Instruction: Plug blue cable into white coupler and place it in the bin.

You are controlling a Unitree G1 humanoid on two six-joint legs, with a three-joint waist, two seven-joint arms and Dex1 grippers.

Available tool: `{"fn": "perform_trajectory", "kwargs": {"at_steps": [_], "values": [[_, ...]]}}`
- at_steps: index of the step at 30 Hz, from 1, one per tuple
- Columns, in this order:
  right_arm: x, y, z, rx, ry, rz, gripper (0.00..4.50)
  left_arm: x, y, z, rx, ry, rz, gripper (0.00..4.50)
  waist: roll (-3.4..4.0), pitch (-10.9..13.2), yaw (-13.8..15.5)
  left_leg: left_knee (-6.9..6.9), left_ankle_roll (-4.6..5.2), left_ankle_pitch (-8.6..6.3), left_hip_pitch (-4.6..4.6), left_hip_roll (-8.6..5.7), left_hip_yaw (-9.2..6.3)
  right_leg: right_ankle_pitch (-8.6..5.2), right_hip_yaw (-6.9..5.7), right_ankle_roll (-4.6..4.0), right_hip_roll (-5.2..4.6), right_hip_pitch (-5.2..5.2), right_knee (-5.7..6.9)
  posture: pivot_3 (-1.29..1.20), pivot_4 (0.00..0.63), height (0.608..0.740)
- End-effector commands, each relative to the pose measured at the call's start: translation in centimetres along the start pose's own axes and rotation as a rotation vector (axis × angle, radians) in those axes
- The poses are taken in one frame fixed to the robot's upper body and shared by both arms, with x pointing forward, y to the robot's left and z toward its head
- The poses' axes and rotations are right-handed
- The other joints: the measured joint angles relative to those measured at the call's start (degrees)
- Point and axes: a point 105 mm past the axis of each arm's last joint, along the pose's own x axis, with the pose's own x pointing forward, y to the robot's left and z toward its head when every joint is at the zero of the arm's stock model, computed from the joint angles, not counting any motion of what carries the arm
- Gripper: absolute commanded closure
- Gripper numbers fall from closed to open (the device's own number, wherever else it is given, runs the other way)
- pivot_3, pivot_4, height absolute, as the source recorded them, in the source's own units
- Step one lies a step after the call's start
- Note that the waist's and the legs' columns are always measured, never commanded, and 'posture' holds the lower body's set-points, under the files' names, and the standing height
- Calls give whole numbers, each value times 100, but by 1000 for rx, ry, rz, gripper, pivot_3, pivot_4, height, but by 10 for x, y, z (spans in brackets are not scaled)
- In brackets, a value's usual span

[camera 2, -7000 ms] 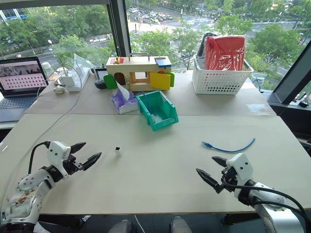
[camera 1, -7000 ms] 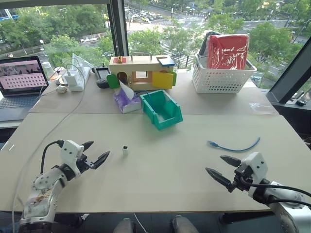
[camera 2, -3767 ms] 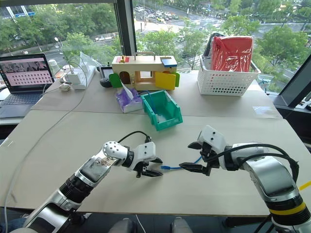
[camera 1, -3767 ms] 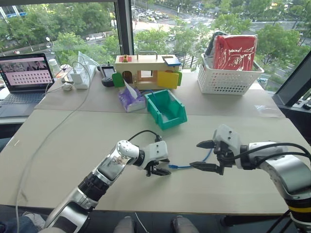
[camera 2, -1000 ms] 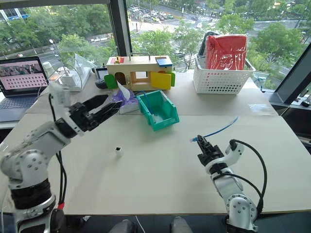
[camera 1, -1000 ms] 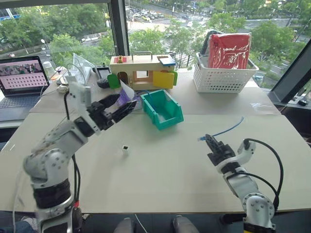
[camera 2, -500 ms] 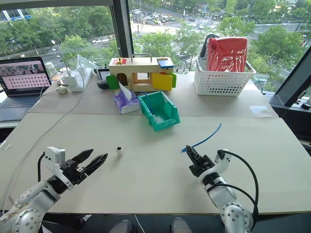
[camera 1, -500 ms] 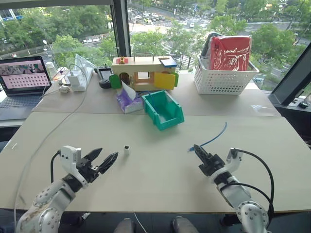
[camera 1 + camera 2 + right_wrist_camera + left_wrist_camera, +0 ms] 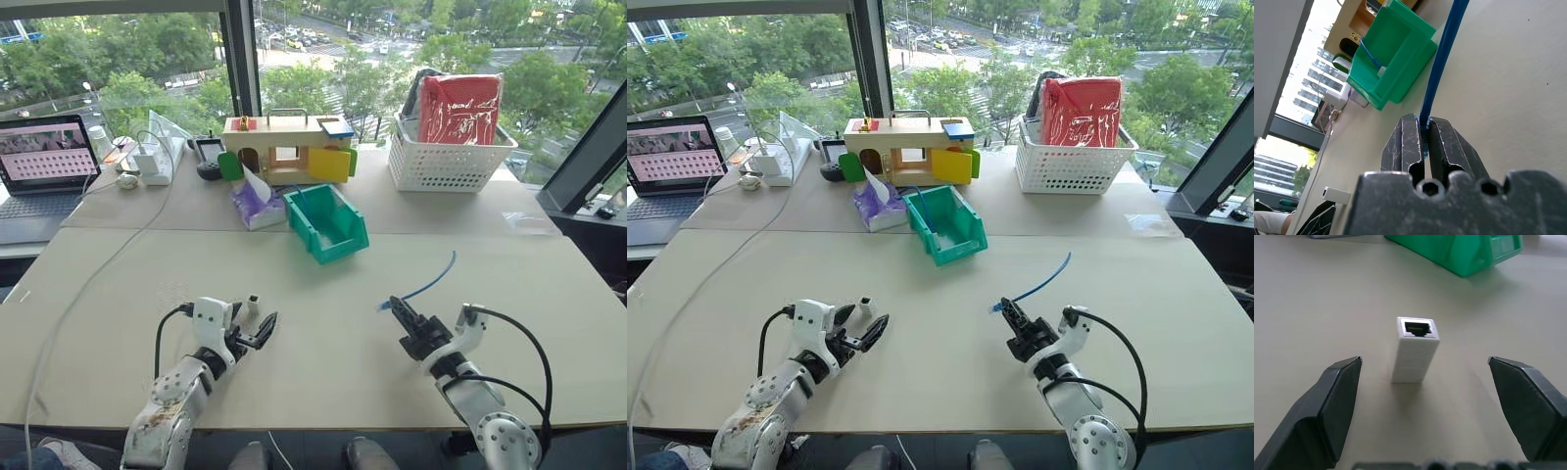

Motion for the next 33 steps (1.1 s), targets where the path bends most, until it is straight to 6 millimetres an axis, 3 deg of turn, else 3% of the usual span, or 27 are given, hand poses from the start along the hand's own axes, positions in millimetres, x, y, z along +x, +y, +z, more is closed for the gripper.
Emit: {"fn": "perform_trajectory", "kwargs": {"at_steps": [1,2,11,15,18,21,23,26,33], "values": [[-3,-3,-2,-6,8,-16,4500,10,-3,11,34,-49,-35,555,0,0,6,0,0,0,0,0,0,0,0,0,-1,1,-1,0,150,729],[-3,-3,-2,-11,10,-16,4500,13,-5,13,33,-51,-52,706,-1,-1,6,0,0,0,-1,-1,0,0,0,0,-1,1,-1,0,150,729],[-3,-4,5,-41,-26,-34,4500,17,-6,17,85,-15,-201,3816,-1,-1,3,0,0,0,-2,0,1,1,-1,0,-1,-1,-1,0,150,729],[-2,-4,9,-49,-54,-41,4500,25,-11,34,172,-31,-392,3840,-1,0,19,0,0,0,-2,-1,1,-2,-2,-4,-2,-1,-1,0,150,729],[-2,-3,15,-54,-85,-47,4500,31,-39,44,317,-29,-708,3840,-1,0,39,1,0,0,-6,-3,1,-6,-3,-11,-2,-2,-2,0,150,729],[-1,4,19,-81,-91,-32,4500,27,-63,31,469,42,-998,3840,2,-2,21,1,0,1,-11,-7,5,-16,-1,-31,-4,-4,-10,0,150,729],[0,8,21,-92,-89,-17,4500,30,-70,29,497,55,-1073,3840,3,-2,-7,0,0,0,-13,-13,7,13,1,-21,-12,-3,-11,0,150,729],[-1,13,28,-157,-85,-51,4500,50,-92,29,546,68,-1158,3840,5,2,5,-4,4,-5,-28,-13,1,15,-2,-23,-8,-15,-8,0,150,729],[-2,25,41,-206,-101,-123,4500,76,-139,10,557,107,-1150,3840,5,1,32,0,5,-4,-33,-24,-6,3,0,2,-14,-11,-9,0,150,729]]}}
